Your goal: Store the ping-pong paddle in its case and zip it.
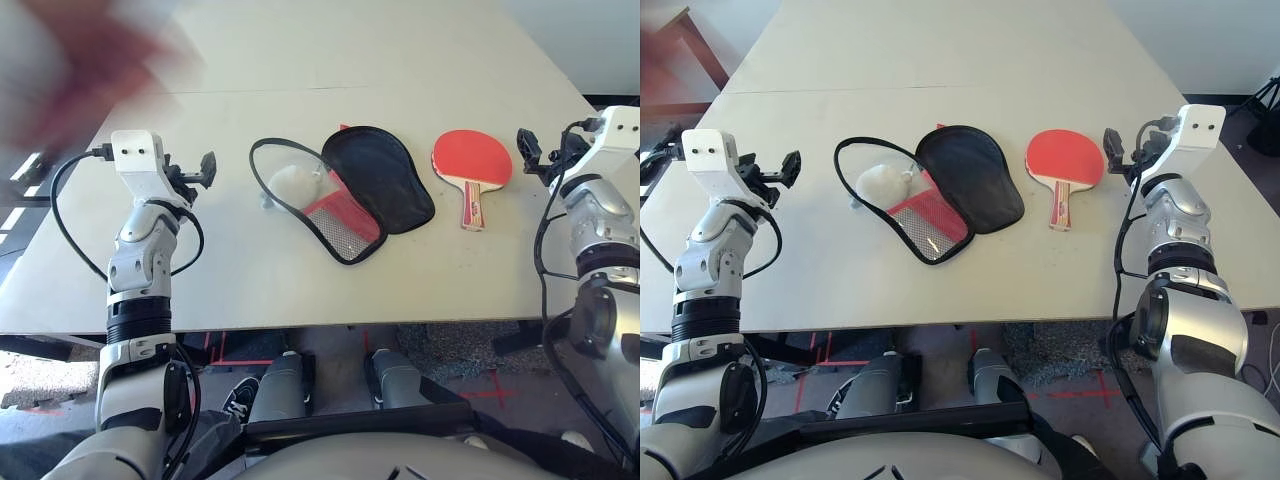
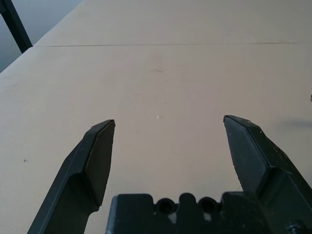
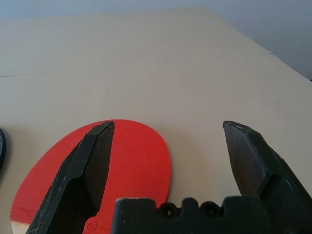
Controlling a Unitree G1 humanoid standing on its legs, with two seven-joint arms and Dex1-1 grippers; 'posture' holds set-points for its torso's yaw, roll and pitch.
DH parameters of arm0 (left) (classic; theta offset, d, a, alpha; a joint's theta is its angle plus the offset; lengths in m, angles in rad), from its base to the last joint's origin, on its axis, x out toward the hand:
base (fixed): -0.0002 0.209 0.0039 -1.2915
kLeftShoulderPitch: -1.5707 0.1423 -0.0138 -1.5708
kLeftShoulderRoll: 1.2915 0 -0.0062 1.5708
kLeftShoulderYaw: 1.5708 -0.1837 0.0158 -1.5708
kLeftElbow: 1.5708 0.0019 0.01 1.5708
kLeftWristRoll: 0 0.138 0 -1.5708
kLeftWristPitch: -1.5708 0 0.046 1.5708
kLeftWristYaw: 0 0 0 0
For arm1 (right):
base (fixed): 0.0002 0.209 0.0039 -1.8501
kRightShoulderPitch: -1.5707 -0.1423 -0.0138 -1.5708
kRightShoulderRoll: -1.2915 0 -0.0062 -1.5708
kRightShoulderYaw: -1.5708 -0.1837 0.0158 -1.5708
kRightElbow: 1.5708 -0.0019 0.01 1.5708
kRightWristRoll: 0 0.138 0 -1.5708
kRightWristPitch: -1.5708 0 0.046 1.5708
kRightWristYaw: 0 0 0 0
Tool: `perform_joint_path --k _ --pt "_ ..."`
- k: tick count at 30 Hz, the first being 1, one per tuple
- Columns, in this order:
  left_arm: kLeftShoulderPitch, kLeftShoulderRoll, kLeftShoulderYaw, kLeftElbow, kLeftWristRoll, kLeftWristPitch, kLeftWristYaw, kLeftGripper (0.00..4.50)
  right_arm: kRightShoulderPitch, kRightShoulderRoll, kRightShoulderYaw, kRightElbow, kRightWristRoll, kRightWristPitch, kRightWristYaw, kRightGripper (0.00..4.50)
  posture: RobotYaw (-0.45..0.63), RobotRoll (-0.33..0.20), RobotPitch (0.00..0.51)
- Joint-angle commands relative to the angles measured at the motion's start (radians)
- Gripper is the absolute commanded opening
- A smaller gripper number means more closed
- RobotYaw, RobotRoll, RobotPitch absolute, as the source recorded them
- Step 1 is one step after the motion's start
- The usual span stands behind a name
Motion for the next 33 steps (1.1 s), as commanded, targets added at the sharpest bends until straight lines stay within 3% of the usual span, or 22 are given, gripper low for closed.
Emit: perform_joint_path --k 1,3,8,11,18,22,26,33 --pt "-0.009 0.018 0.027 -0.018 -0.006 0.002 0.021 4.5 -0.02 0.005 0.005 0.018 -0.005 0.0 -0.002 4.46 0.01 0.0 0.124" --pt "-0.048 0.048 0.032 -0.044 -0.008 -0.007 0.011 4.5 -0.023 0.002 0.004 0.021 -0.006 0.005 -0.003 4.46 0.0 0.0 0.125" --pt "-0.159 0.092 -0.08 -0.282 -0.094 0.161 -0.125 4.5 -0.021 0.002 -0.019 0.005 0.022 0.039 0.002 4.46 0.0 0.0 0.126" --pt "-0.211 0.109 -0.216 -0.409 -0.149 0.257 -0.264 4.5 -0.022 0.014 -0.021 -0.03 0.043 0.09 0.016 4.46 -0.01 0.0 0.125" --pt "-0.204 0.142 -0.365 -0.56 -0.208 0.386 -0.41 4.5 0.018 0.023 0.035 -0.218 0.024 0.318 -0.015 4.46 -0.03 0.0 0.122" --pt "-0.19 0.156 -0.425 -0.559 -0.172 0.354 -0.462 4.5 0.11 0.039 0.111 -0.595 0.002 0.793 -0.168 4.46 -0.05 0.0 0.122" --pt "-0.191 0.147 -0.434 -0.544 -0.16 0.338 -0.468 4.5 0.154 0.047 0.115 -0.863 0.054 1.2 -0.222 4.46 -0.06 0.0 0.125" --pt "-0.191 0.128 -0.462 -0.542 -0.148 0.324 -0.475 4.5 0.076 0.107 0.096 -0.98 0.047 1.544 -0.313 4.46 -0.07 0.0 0.132"
